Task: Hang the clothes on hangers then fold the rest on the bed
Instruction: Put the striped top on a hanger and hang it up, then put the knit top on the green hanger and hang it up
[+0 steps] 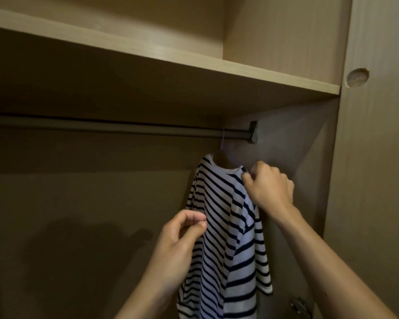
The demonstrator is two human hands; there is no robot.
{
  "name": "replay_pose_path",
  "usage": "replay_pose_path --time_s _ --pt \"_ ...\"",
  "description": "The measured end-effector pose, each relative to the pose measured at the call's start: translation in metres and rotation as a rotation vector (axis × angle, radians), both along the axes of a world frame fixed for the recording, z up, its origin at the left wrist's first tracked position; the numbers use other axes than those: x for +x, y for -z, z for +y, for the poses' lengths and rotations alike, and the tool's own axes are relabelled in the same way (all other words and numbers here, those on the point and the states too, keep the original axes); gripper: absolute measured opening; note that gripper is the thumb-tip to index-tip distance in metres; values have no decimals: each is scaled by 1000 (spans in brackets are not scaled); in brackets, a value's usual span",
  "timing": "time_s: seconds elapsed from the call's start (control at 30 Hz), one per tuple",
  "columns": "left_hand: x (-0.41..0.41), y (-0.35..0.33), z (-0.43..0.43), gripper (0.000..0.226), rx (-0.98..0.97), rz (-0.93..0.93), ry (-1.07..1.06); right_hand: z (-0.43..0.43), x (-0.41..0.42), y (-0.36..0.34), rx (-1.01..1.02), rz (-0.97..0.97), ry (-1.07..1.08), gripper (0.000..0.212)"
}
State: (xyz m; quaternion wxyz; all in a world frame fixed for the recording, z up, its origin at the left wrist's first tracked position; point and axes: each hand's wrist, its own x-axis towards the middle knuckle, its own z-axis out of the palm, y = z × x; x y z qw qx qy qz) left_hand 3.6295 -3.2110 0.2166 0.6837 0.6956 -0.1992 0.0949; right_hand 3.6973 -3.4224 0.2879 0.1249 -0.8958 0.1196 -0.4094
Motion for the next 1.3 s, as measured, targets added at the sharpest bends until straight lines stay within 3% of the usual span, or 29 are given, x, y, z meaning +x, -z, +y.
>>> replay_pose_path --time_s 0.17,0.4,0.57,0.67,0.8,1.03,1.3 --pt "-10 5 2 11 -13 -29 -64 12 -27 10 2 -202 -185 26" --pt "-41 26 15 10 -38 -61 -189 43 -41 54 266 -147 -624 21" --pt "-90 56 39 7 -76 -29 -376 84 -51 102 354 -3 -897 18" --pt "-125 68 52 24 -87 -1 -478 113 -60 122 415 59 -1038 18" --pt "-184 91 81 25 -110 68 -712 175 -93 148 487 202 -1276 16" --pt "-304 111 126 14 -133 112 -1071 272 -193 187 575 509 -1591 18" --pt "-451 143 172 12 -231 78 -1396 363 -344 217 468 731 -1922 20"
